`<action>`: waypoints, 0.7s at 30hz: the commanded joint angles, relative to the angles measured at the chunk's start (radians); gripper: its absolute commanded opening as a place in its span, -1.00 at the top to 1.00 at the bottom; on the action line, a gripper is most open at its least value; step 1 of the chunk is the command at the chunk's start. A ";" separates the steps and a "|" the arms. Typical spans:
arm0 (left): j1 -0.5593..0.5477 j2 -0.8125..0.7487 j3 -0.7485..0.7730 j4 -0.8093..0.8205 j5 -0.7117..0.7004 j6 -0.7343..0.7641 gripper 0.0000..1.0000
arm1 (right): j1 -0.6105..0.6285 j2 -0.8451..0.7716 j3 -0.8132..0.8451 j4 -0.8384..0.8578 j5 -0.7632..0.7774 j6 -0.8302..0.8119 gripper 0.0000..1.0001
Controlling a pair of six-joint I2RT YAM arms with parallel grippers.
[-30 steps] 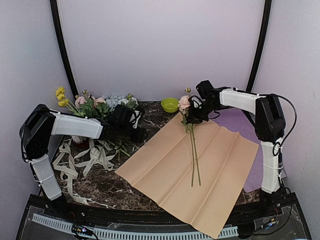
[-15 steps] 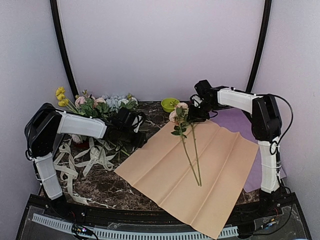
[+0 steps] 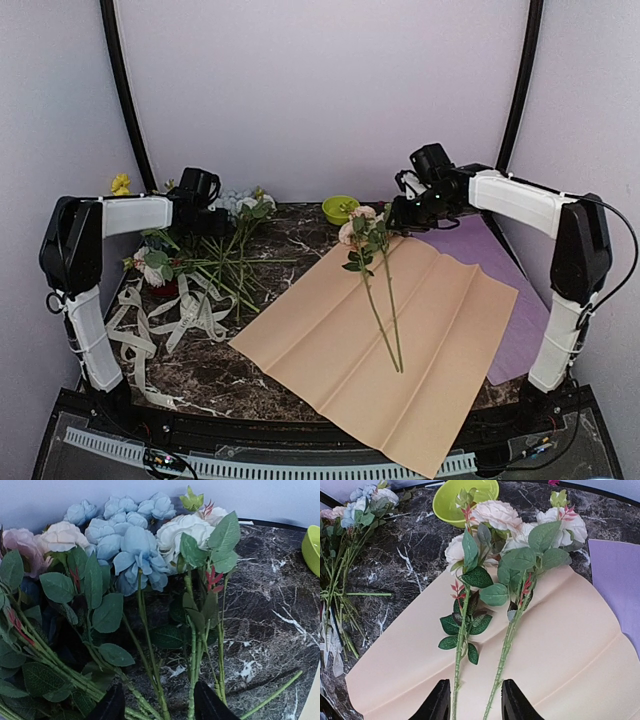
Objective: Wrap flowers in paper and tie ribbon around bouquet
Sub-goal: Place the fake flower on the flattened wrapping paper, then pick up the fake flower from the corner of the board.
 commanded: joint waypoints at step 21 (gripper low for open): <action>0.012 0.130 0.099 -0.109 -0.056 0.019 1.00 | 0.018 -0.015 -0.093 0.014 0.037 -0.017 0.30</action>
